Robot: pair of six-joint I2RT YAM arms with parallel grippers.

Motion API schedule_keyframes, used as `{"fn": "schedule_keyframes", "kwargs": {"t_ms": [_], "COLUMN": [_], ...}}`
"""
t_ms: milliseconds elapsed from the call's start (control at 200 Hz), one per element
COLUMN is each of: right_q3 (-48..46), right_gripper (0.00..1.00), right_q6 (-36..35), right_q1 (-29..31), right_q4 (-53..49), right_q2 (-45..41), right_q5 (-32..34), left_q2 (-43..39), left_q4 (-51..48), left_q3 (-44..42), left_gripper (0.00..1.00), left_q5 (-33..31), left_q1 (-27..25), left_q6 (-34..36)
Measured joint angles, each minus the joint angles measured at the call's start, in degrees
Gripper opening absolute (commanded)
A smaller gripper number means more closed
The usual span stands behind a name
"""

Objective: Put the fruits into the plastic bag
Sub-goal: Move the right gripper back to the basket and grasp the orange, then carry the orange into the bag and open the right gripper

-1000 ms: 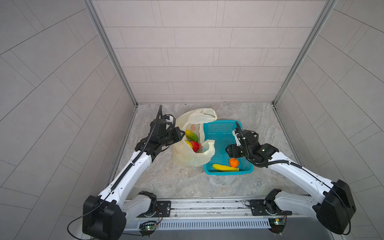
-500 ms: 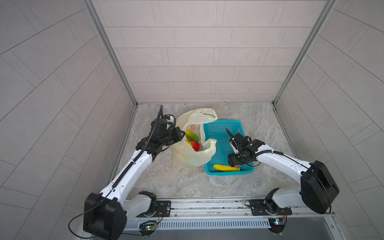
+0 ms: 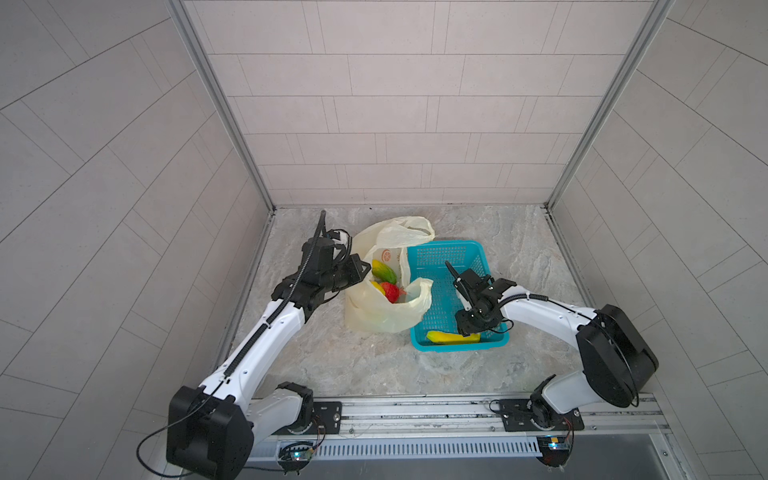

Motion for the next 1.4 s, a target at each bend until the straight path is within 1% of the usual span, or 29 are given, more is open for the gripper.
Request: {"fn": "schedule_keyframes", "kwargs": {"t_ms": [195, 335, 440, 555, 701, 836, 1011, 1151, 1401], "right_q3": [0.0, 0.9, 3.8, 8.1, 12.3, 17.1, 24.9, 29.2, 38.6], "right_gripper": [0.49, 0.47, 0.47, 0.47, 0.47, 0.48, 0.5, 0.51, 0.52], "right_q6": [-0.1, -0.1, -0.2, -0.7, -1.2, -1.9, -4.7, -5.6, -5.7], "right_q1": [0.0, 0.0, 0.4, 2.6, 5.4, 6.6, 10.4, 12.0, 11.7], "right_q4": [0.7, 0.9, 2.1, 6.5, 15.1, 21.3, 24.9, 26.1, 24.9], "right_q2": [-1.0, -4.9, -8.4, -11.1, -10.9, -7.0, 1.0, 7.2, 20.6], "right_q5": [0.6, 0.9, -0.1, -0.7, -1.9, -4.7, -8.5, -11.4, -12.7], "left_q2": [0.0, 0.0, 0.0, 0.0, -0.1, -1.0, -2.3, -2.4, -2.4], "left_q4": [0.0, 0.0, 0.0, 0.0, 0.0, 0.0, 0.0, -0.2, -0.7], "left_q3": [0.0, 0.0, 0.0, 0.0, 0.0, 0.0, -0.4, -0.5, -0.5], "left_gripper": [0.0, 0.0, 0.0, 0.0, 0.0, 0.0, 0.0, 0.0, 0.0], "left_q5": [0.0, 0.0, 0.0, 0.1, 0.2, 0.2, 0.2, 0.2, 0.2], "left_q1": [0.0, 0.0, 0.0, 0.0, 0.0, 0.0, 0.0, 0.0, 0.0], "left_q6": [0.0, 0.0, 0.0, 0.0, 0.0, 0.0, 0.0, 0.0, 0.0]}}
